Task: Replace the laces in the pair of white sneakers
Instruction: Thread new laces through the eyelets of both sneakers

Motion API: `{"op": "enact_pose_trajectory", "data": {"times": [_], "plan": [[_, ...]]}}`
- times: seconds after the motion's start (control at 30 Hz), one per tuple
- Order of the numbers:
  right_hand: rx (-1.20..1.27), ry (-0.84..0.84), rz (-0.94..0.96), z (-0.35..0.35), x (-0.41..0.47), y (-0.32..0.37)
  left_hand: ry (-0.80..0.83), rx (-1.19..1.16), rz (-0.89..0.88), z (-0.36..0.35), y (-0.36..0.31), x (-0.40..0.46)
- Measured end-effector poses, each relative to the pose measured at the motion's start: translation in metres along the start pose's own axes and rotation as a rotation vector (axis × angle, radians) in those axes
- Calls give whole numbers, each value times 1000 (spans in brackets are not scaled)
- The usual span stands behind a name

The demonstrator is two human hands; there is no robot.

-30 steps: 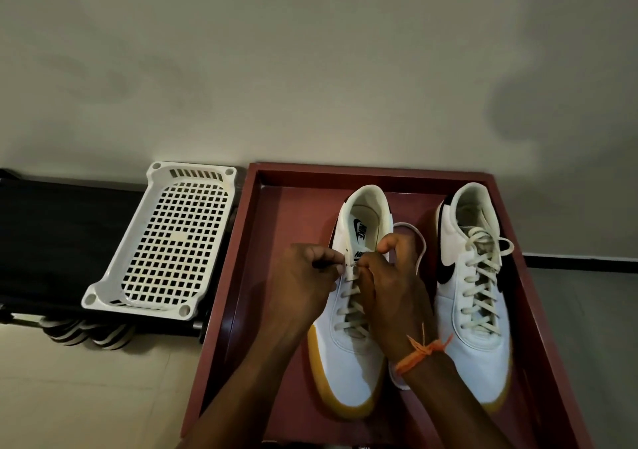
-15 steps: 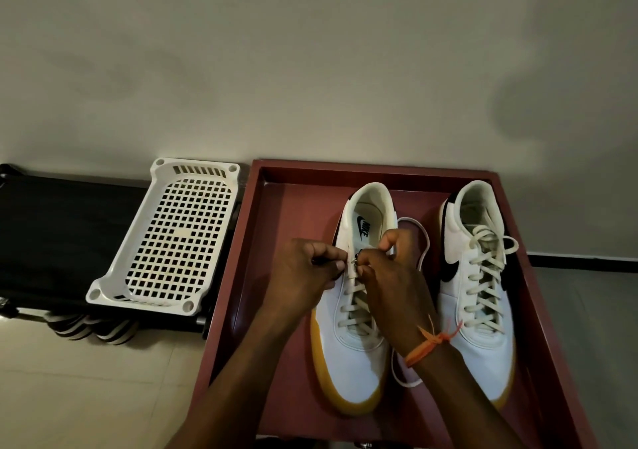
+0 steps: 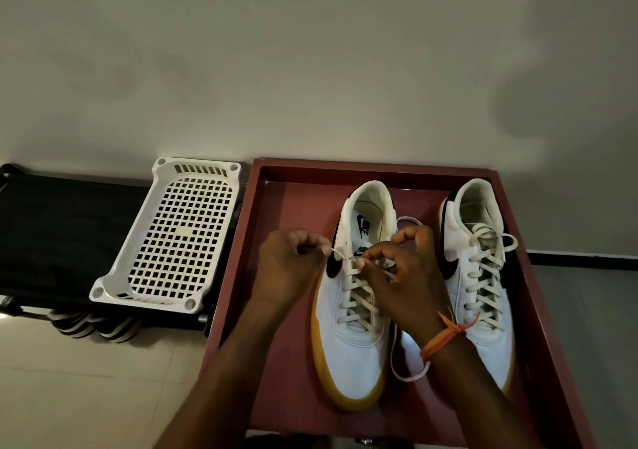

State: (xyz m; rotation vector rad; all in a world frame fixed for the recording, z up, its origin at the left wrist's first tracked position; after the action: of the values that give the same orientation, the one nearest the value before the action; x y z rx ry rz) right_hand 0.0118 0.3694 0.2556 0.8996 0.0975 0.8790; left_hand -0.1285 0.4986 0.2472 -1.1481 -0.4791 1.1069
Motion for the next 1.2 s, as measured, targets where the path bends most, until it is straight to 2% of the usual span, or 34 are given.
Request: {"op": "enact_pose_trajectory", "data": {"times": [0.13,0.2,0.27,0.4,0.5,0.67,0.73,0.83,0.9,0.93,1.0,1.1,1.13,1.2], "plan": [[24,75,-21,5,4,-3,-290,-479,145,47,14,19],[42,95,-22,5,4,-3,-370,-596,199,54,23,21],[111,74,-44,5,6,-6,-310,-519,290,42,34,20],[243,48,-66,10,12,-19,-5,-190,459,-3,32,-4],[236,61,-50,10,12,-26,38,-99,341,-22,19,-11],[218,55,-19,5,11,-25,75,-241,286,-31,18,-11],[196,56,-15,6,11,-24,5,-244,194,-24,9,-8],[176,62,-11,9,10,-25,-261,-298,104,11,8,2],[193,72,-17,10,10,-26,-394,-393,146,29,20,9],[205,73,-20,10,10,-26,-395,-414,194,31,26,11],[223,68,-29,10,10,-26,-221,-358,341,18,31,9],[235,55,-36,10,10,-26,178,-195,500,-18,23,-12],[236,53,-35,10,10,-25,237,-197,485,-27,18,-17],[229,56,-35,8,10,-25,220,-260,400,-38,11,-18]]}}
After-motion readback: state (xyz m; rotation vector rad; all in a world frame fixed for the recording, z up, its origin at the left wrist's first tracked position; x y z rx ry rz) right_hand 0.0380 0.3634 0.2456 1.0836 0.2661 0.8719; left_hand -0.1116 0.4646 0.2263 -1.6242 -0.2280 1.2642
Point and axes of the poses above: each hand's wrist, its own x-axis towards the middle knuckle, its own z-axis out of the back of the hand, y = z × x, the point moved 7 cm from there along x, towards the middle knuckle, and after that the axes turned 5 degrees about -y, right-handed, at the moved point
